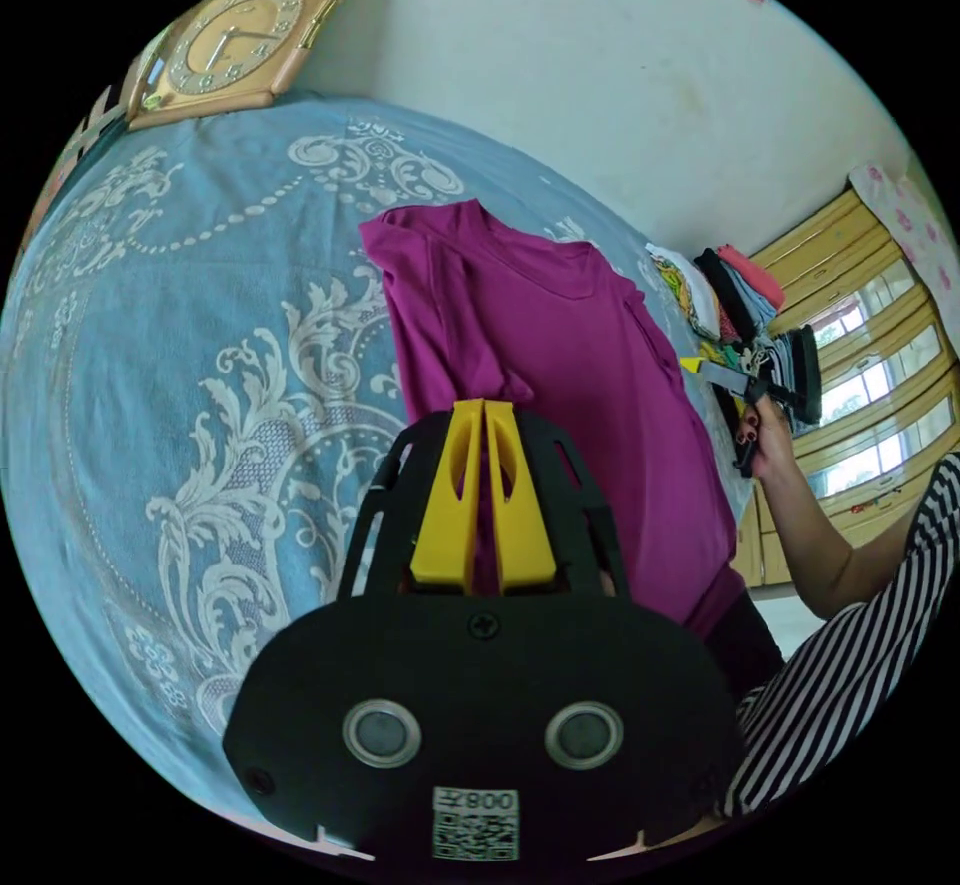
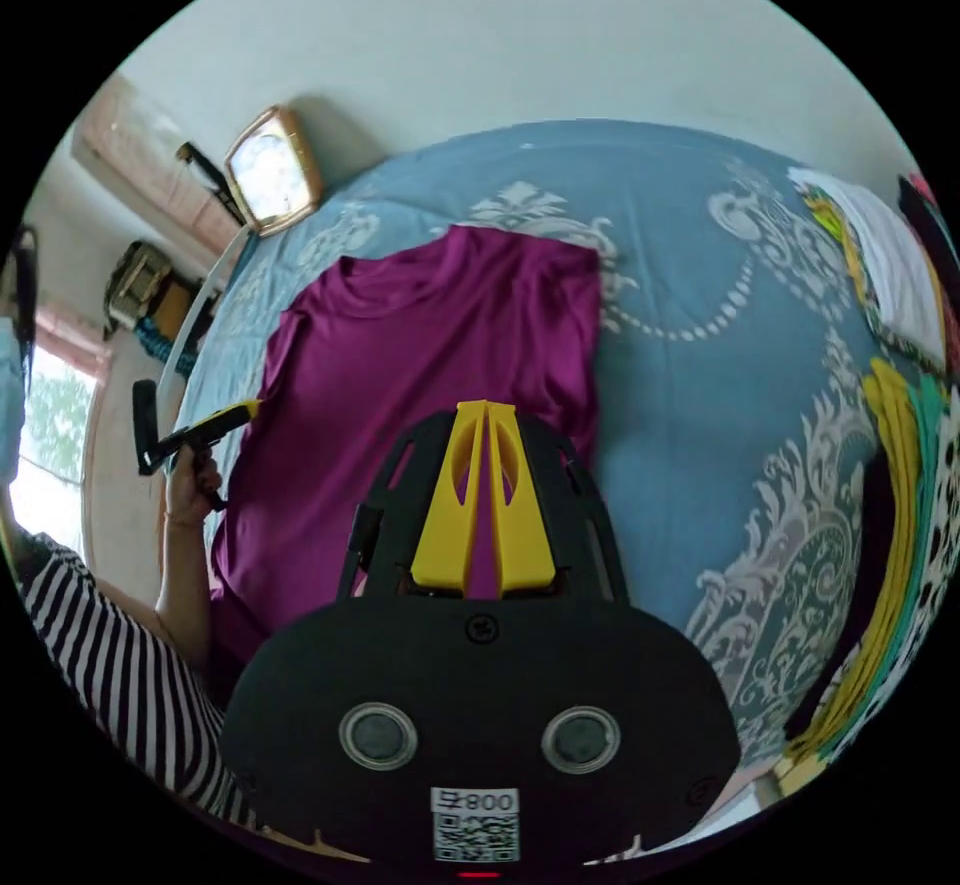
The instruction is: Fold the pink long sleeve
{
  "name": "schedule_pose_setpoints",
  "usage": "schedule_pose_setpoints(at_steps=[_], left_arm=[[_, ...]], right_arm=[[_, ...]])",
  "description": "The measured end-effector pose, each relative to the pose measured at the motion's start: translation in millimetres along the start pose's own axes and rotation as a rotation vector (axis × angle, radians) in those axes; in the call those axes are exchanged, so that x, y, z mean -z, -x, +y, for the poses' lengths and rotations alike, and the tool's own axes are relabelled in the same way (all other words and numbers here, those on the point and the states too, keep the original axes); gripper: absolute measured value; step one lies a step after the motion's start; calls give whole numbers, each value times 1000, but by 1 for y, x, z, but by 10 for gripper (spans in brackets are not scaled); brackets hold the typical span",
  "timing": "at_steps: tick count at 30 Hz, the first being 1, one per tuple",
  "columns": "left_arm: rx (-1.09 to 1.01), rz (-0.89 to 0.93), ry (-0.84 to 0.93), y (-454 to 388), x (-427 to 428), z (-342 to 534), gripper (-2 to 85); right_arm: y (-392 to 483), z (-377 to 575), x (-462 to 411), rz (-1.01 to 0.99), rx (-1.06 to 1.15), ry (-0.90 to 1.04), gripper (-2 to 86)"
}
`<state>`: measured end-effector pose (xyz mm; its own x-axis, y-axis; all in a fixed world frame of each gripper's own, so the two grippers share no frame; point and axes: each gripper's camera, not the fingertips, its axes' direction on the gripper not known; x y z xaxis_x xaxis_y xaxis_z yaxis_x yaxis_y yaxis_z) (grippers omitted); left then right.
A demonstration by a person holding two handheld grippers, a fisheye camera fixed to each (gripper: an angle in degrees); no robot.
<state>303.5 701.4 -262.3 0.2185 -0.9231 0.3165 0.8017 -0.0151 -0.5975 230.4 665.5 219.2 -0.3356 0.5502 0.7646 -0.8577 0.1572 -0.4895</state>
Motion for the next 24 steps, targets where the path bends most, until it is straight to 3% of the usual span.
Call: schedule_pose_setpoints(at_steps=[5, 10, 17, 21, 24], left_arm=[[-7, -85, -28, -11, 13, 20, 2], [-20, -138, -73, -26, 49, 41, 4], [30, 101, -61, -26, 123, 93, 21], [196, 261, 27, -4, 151, 152, 61], [307, 189, 147, 6, 158, 201, 80]], right_arm=[[-63, 43, -12, -109, -134, 50, 1], [-90, 76, 19, -123, -108, 6, 0], [-158, 178, 67, -369, -226, -19, 2], [-188, 247, 84, -371, -286, 28, 6], [-216, 304, 92, -357, -358, 76, 17]])
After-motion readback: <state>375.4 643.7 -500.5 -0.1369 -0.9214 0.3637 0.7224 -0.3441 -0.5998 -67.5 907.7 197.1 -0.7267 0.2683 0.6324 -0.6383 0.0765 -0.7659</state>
